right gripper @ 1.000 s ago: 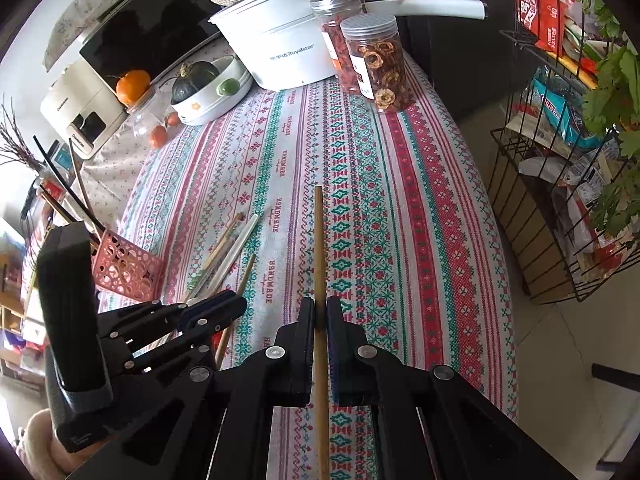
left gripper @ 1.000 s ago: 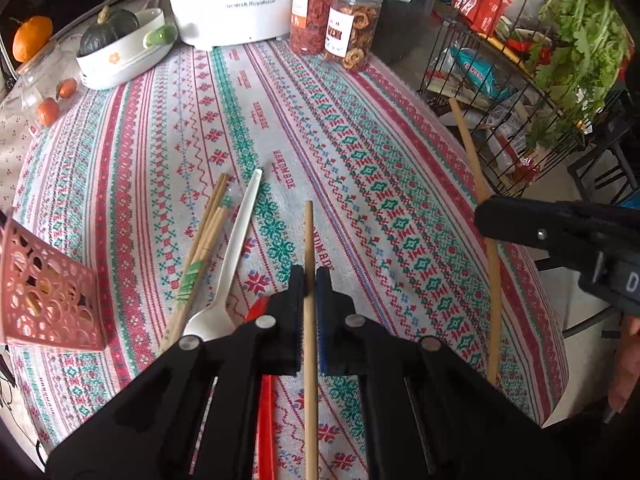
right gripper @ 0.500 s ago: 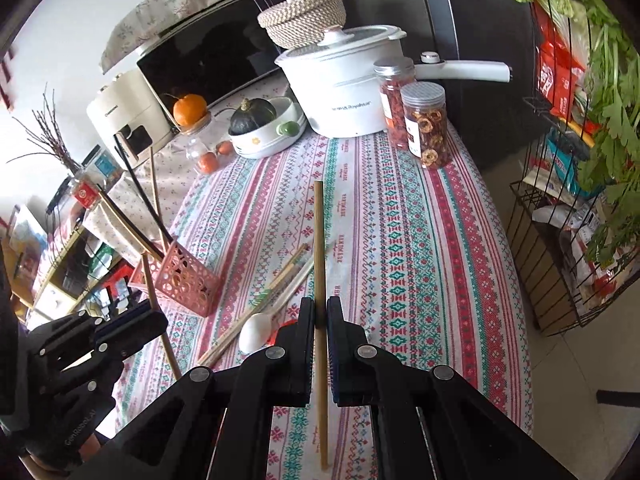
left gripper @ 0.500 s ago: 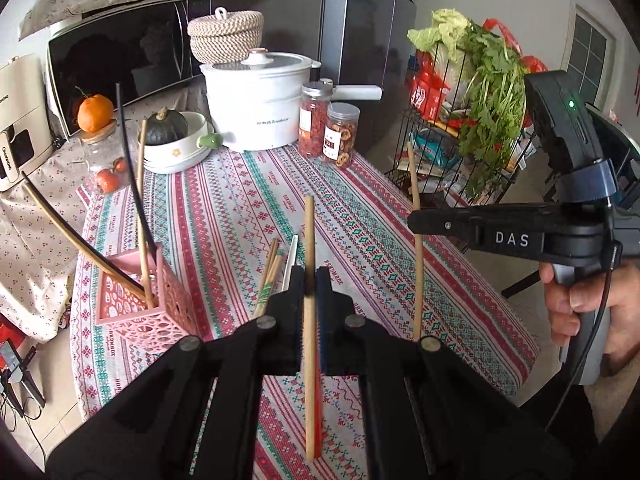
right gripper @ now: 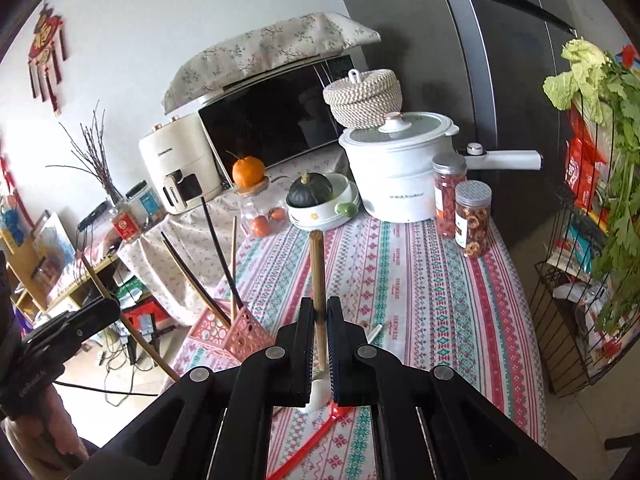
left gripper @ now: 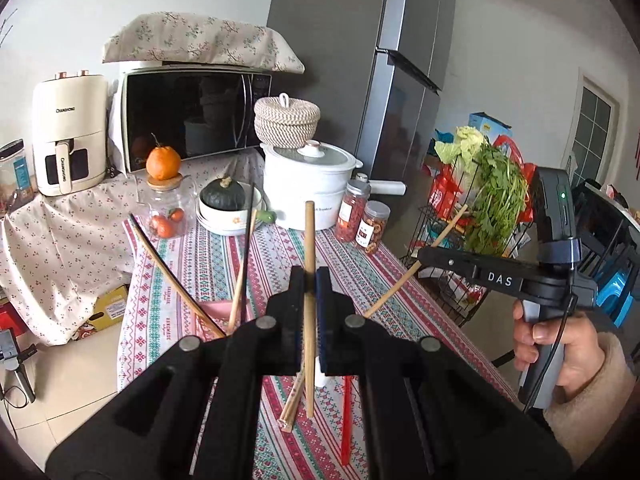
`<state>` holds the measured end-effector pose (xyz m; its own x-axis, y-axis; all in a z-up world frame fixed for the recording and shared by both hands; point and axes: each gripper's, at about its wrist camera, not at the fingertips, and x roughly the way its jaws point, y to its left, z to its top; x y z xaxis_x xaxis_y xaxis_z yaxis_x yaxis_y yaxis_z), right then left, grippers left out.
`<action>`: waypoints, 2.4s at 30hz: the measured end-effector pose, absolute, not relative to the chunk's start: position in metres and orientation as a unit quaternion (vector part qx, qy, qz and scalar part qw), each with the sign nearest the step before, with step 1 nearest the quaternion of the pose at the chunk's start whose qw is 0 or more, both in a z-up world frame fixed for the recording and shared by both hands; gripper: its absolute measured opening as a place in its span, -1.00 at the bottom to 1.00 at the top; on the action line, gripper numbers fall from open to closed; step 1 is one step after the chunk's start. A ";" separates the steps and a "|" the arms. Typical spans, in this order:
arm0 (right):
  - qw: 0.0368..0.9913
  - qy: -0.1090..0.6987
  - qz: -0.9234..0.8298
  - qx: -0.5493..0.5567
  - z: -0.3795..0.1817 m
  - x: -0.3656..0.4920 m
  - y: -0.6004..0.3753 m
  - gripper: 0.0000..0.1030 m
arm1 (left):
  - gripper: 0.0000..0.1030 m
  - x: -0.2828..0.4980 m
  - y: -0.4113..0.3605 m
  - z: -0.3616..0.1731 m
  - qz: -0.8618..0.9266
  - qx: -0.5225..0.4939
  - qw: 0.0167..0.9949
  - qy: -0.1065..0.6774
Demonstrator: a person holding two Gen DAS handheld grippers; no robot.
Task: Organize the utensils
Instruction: 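Carry both wooden chopsticks into the pink basket and open both tools, then move both tools back over the red and white spoons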
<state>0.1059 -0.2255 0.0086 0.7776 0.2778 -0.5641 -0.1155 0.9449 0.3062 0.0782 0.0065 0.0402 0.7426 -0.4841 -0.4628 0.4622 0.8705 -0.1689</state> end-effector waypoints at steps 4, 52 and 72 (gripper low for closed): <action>0.939 0.295 0.124 0.129 0.022 0.109 -0.209 -0.88 | -0.88 0.077 0.028 0.056 -0.228 -0.034 0.948 0.218; 0.916 0.303 0.163 0.206 -0.015 0.184 -0.160 -0.09 | 0.34 0.169 0.060 -0.007 -0.121 -0.087 0.940 0.306; 0.874 0.454 0.041 0.169 -0.083 0.154 -0.224 0.62 | 0.93 0.131 0.043 -0.076 -0.105 -0.055 0.885 0.450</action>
